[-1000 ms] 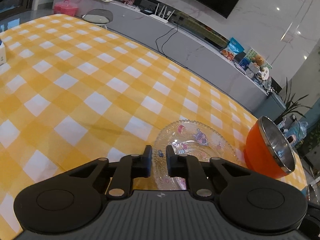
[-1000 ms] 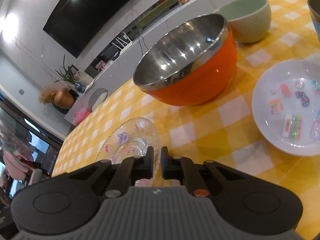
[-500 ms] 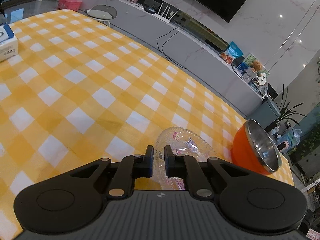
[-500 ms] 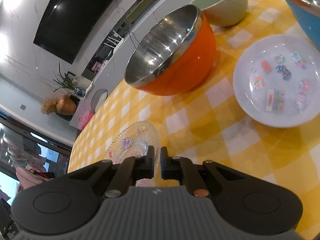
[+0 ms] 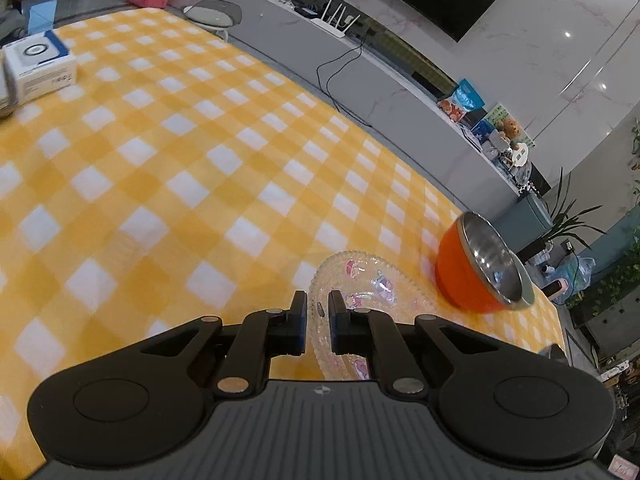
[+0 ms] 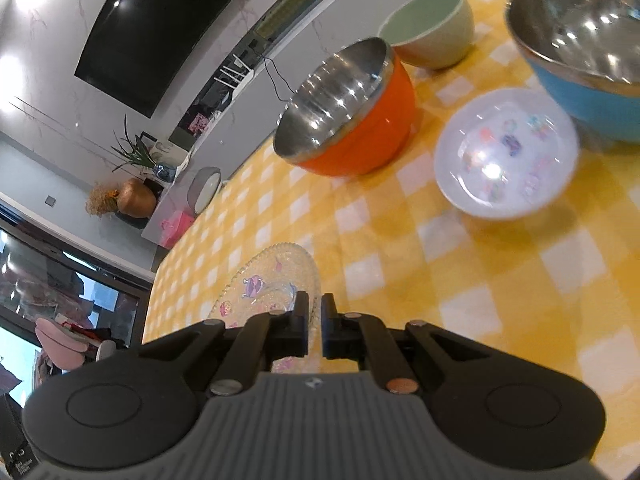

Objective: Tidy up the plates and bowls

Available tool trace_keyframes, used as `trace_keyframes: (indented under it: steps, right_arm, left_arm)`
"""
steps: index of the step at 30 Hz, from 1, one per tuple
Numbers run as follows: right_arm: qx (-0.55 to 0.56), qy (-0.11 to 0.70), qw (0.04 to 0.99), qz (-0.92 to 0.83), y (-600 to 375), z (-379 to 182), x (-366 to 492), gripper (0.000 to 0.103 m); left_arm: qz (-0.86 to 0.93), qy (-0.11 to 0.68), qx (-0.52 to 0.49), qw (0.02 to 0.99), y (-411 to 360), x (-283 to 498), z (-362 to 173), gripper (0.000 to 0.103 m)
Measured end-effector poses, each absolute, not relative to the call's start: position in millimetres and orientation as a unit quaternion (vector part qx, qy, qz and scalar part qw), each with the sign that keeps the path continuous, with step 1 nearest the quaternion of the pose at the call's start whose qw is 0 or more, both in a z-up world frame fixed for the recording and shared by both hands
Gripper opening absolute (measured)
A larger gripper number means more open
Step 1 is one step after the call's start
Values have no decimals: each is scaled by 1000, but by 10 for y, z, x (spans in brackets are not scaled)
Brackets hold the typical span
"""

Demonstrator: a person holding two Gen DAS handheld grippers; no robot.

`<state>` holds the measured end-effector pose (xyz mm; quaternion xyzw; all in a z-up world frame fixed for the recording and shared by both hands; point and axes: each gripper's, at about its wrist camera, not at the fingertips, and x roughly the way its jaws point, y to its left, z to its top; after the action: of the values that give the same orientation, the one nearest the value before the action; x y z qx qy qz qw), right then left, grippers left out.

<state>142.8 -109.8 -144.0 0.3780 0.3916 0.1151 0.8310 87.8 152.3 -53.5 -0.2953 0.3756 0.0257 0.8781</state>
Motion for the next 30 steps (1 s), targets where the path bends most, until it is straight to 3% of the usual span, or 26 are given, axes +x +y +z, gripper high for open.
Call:
trace_keyframes:
  steps: [19,30]
  right_arm:
    - [358,422,823,125,-1301,-1313,457,4]
    - [298,426,845,124,-1174,-1358,332,4]
  left_arm:
    - [24,397,-290,870,1374,85,-460,11]
    - [39,417,-268,868,1341,-26,-635,11]
